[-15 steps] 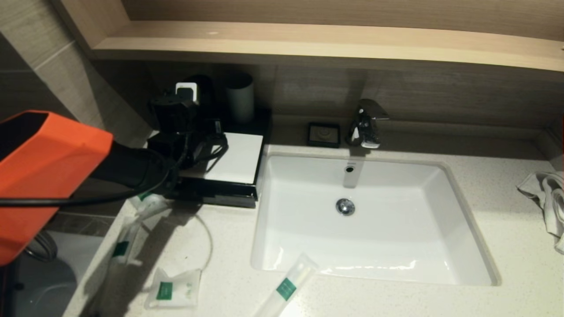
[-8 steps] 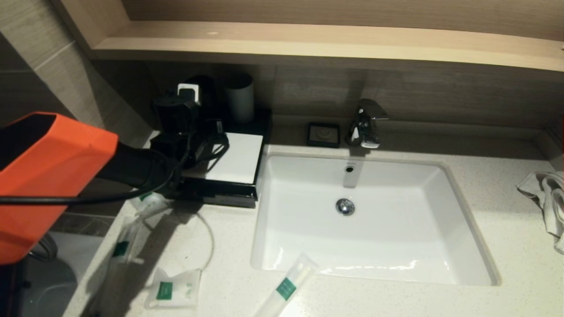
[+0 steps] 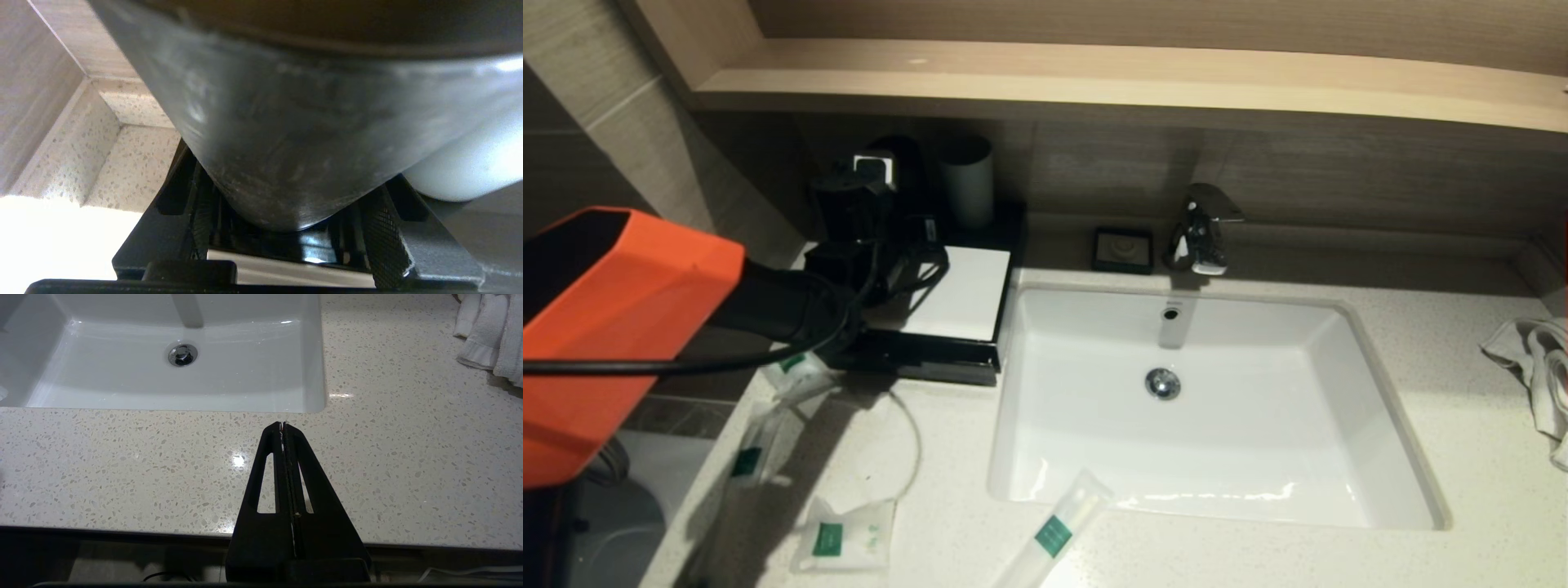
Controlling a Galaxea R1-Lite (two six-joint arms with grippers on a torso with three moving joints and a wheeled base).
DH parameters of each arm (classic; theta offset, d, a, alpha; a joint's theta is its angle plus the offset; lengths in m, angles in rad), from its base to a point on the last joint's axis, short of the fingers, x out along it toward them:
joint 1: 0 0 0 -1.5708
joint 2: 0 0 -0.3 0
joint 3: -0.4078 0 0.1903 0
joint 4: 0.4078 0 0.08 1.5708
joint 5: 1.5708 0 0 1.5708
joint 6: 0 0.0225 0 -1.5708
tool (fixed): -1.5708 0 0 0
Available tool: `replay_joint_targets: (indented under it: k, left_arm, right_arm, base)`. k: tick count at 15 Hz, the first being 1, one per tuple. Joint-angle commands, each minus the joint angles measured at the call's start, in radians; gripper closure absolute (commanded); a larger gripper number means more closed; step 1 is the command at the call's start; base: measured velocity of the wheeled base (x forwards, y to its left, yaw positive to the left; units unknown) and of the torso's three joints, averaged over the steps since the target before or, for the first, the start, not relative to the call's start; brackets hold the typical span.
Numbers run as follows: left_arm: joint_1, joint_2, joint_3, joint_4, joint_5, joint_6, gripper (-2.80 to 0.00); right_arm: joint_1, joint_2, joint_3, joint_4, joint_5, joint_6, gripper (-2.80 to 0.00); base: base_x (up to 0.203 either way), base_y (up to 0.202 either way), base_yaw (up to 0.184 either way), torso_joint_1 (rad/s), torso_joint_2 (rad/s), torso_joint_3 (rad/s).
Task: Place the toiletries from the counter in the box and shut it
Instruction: Place the cup on the storage box
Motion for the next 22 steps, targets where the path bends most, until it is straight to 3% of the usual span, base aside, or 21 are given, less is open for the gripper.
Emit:
replay_joint_targets:
  k: [1,22]
  left_arm:
    - [-0.001,0.006,-0.013,-0.004,0.001,0.0,0.0]
    - [0.002,0.043,-0.08,0.022,-0.002,0.0,0.0]
  right_arm:
    - [0.0,0.001,0.0,0.0,0.0,0.0,0.0]
    - [0.0,0.0,0.0,0.0,0.0,0.0,0.0]
  base:
    - [0.0,0.0,0.0,0.0,0.0,0.0]
    - [0.0,0.0,0.0,0.0,0.0,0.0]
